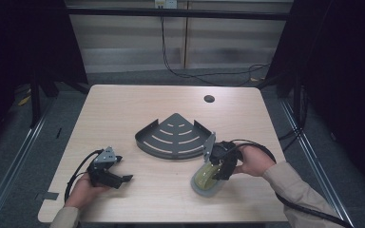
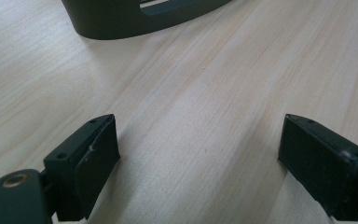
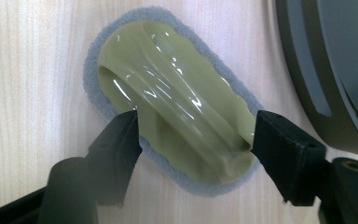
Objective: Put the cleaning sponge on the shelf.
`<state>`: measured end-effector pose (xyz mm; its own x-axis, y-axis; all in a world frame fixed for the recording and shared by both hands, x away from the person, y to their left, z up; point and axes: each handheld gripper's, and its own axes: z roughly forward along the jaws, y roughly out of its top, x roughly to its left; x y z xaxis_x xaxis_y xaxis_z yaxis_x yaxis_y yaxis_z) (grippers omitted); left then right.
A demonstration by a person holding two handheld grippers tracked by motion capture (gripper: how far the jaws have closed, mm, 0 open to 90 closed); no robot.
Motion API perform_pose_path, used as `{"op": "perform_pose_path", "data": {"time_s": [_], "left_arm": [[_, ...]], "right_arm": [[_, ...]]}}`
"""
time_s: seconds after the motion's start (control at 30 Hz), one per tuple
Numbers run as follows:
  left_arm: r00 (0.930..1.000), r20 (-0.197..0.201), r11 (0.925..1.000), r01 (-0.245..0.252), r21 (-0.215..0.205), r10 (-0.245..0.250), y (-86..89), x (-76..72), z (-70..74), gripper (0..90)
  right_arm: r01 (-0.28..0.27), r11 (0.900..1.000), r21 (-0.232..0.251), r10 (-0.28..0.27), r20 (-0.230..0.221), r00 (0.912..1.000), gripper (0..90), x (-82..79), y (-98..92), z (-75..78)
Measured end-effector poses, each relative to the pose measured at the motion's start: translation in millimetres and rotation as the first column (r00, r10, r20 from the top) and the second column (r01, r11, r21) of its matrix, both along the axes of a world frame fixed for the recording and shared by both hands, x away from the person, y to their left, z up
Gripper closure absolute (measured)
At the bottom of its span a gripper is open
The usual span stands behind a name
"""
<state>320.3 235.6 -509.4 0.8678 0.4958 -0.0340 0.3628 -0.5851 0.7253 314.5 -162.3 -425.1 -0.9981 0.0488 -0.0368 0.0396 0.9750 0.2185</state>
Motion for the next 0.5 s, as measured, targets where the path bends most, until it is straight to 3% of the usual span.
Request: {"op": "perform_pose_path", "data": {"time_s": [0.27,0.5], "left_arm": [[1.0000,-0.003,1.0000,-0.001,-0.007,0.001,0.0,0.0,-0.4,11.5],[1.0000,-0.004,1.0000,-0.001,-0.009,0.001,0.1,0.1,-0.4,11.6]], "right_arm": [[-0.033,0.998,-0.045,0.033,-0.010,0.9994,37.0,1.0,9.2,-1.4],[-0.085,0.992,-0.096,0.084,-0.019,0.9963,47.5,2.0,16.2,-1.5]]}}
